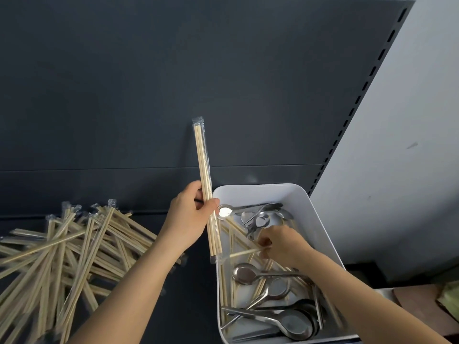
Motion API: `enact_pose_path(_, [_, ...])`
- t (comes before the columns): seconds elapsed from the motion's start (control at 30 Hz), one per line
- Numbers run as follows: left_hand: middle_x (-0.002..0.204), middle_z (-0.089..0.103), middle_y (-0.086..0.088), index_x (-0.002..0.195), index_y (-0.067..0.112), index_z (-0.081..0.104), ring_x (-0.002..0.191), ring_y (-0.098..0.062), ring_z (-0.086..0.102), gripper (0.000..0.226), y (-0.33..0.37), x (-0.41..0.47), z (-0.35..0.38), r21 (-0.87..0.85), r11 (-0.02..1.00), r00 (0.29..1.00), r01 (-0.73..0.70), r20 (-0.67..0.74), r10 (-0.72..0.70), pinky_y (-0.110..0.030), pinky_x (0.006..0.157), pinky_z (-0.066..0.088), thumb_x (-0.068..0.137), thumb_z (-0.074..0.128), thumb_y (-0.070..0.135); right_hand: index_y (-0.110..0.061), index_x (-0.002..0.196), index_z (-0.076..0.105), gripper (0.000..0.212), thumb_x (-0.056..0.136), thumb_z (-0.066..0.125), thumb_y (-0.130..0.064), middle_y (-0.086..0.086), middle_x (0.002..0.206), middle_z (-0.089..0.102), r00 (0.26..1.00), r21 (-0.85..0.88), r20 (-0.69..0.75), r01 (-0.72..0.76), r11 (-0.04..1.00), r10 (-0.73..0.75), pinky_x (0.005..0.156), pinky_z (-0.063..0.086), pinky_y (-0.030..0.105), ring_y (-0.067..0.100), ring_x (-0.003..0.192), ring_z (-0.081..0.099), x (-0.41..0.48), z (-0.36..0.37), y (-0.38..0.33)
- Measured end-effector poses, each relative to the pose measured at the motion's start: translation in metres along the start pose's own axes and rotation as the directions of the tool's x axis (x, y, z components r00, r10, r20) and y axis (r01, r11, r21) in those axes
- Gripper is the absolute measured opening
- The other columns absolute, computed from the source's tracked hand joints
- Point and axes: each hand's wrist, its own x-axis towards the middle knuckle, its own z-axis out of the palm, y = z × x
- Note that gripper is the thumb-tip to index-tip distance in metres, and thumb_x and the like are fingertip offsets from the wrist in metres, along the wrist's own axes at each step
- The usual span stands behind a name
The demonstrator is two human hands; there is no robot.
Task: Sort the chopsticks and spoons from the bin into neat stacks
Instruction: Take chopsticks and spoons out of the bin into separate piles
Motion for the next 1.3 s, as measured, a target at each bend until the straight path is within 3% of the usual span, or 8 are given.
enact_pose_path(0.1, [0.092,0.064,-0.001,0.092,0.035,0.050,0.085,-0.021,0.067,0.021,0.002,0.003,-0.001,-0.007,1.000,1.000,-0.007,-0.006,0.007,-0.049,0.077,0.056,0.088,0.062,0.018,-0.024,0.085,0.063,0.007,0.082,0.069,-0.026,-0.012,0.071,0.052,0.998,0.070,-0.042,0.045,0.997,-0.042,0.057,0.036,0.016,0.007,0.068,0.049,-0.007,-0.017,-0.003])
enact_pose_path(0.3, [0.092,0.064,-0.001,0.088,0.039,0.051,0.085,-0.022,0.067,0.023,0.007,0.002,-0.001,-0.001,1.000,1.000,-0.008,-0.005,0.008,-0.050,0.077,0.055,0.088,0.062,0.019,-0.015,0.090,0.074,0.014,0.079,0.073,-0.023,0.000,0.074,0.062,0.988,0.306,-0.145,0.095,0.947,-0.052,0.062,0.041,0.019,0.010,0.065,0.050,-0.019,-0.034,-0.004])
enact_pose_path(0.47, [0.090,0.065,-0.001,0.092,0.028,0.054,0.078,-0.010,0.070,0.015,0.009,0.000,-0.001,0.001,1.000,1.000,-0.020,-0.015,0.020,-0.051,0.077,0.055,0.089,0.061,0.016,-0.024,0.066,0.073,0.011,0.075,0.078,-0.023,-0.009,0.052,0.047,0.981,0.533,-0.188,0.147,0.833,-0.053,0.053,0.033,0.019,0.010,0.052,0.037,-0.028,-0.046,-0.007])
enact_pose_path(0.6, [0.087,0.066,0.001,0.088,0.035,0.051,0.076,-0.006,0.069,0.023,0.011,-0.005,-0.003,0.011,1.000,0.999,-0.020,-0.035,0.020,-0.048,0.078,0.056,0.090,0.061,0.015,-0.021,0.069,0.076,0.006,0.075,0.078,-0.019,-0.003,0.057,0.061,0.956,0.666,-0.285,0.247,0.704,-0.065,0.059,0.042,0.026,0.010,0.056,0.048,-0.030,-0.063,-0.016])
enact_pose_path(0.73, [0.091,0.065,0.001,0.101,0.031,0.055,0.076,-0.005,0.069,0.020,0.005,-0.013,-0.012,0.030,0.999,0.998,0.010,-0.066,-0.008,-0.038,0.078,0.058,0.090,0.061,0.015,-0.013,0.077,0.075,0.008,0.077,0.076,-0.021,0.012,0.067,0.064,0.922,0.693,-0.385,0.316,0.648,-0.037,0.057,0.043,0.023,0.014,0.058,0.050,-0.029,-0.077,-0.031])
enact_pose_path(0.93, [0.092,0.066,0.003,0.126,0.018,0.053,0.076,-0.002,0.068,0.036,-0.021,-0.034,-0.053,0.131,0.988,0.987,0.083,-0.150,-0.063,-0.031,0.080,0.055,0.091,0.060,0.018,-0.012,0.068,0.069,0.014,0.079,0.074,-0.021,-0.006,0.052,0.049,0.889,0.662,-0.445,0.405,0.631,-0.104,0.050,0.036,0.014,0.006,0.049,0.041,-0.012,-0.080,-0.070])
enact_pose_path(1.17, [0.078,0.063,0.006,0.117,0.027,0.055,0.065,-0.015,0.064,0.028,-0.068,-0.059,-0.131,0.336,0.926,0.967,0.174,-0.235,-0.096,-0.032,0.067,0.056,0.090,0.061,0.025,-0.012,0.072,0.070,0.017,0.078,0.074,-0.026,0.010,0.059,0.052,0.884,0.619,-0.398,0.456,0.640,-0.245,0.056,0.038,0.024,0.012,0.055,0.043,0.010,-0.066,-0.146])
enact_pose_path(1.3, [0.094,0.057,0.007,0.138,0.023,0.043,0.063,-0.004,0.053,0.050,-0.097,-0.063,-0.173,0.465,0.852,0.955,0.239,-0.270,-0.121,-0.018,0.060,0.042,0.091,0.059,0.030,-0.017,0.079,0.074,0.007,0.079,0.074,-0.023,0.004,0.070,0.068,0.909,0.582,-0.324,0.410,0.703,-0.262,0.064,0.046,0.020,0.012,0.064,0.060,0.028,-0.040,-0.195])
